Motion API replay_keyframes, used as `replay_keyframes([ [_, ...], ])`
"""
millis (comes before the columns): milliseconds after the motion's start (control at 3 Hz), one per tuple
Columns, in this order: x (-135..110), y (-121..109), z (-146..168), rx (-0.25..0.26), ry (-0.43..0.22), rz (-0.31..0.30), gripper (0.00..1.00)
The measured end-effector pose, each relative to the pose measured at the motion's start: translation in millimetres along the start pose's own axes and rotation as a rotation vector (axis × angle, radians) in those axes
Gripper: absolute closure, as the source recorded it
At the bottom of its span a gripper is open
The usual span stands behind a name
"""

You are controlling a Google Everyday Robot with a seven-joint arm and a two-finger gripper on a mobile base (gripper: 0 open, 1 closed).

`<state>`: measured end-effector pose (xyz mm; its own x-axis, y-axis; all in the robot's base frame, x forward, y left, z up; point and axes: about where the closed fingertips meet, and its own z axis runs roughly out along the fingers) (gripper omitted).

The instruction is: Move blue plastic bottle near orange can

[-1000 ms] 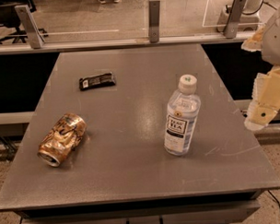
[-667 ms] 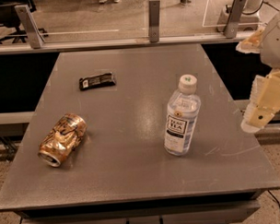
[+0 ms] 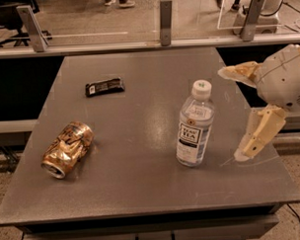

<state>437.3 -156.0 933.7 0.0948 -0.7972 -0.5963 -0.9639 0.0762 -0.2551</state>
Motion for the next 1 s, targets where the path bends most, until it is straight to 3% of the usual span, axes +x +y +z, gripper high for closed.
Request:
replay_keyframes([
  [667, -76, 20, 28, -0.186, -0.458, -0.068, 0.00],
  [1000, -103, 29, 34, -0.287, -0.551, -0.054, 0.00],
])
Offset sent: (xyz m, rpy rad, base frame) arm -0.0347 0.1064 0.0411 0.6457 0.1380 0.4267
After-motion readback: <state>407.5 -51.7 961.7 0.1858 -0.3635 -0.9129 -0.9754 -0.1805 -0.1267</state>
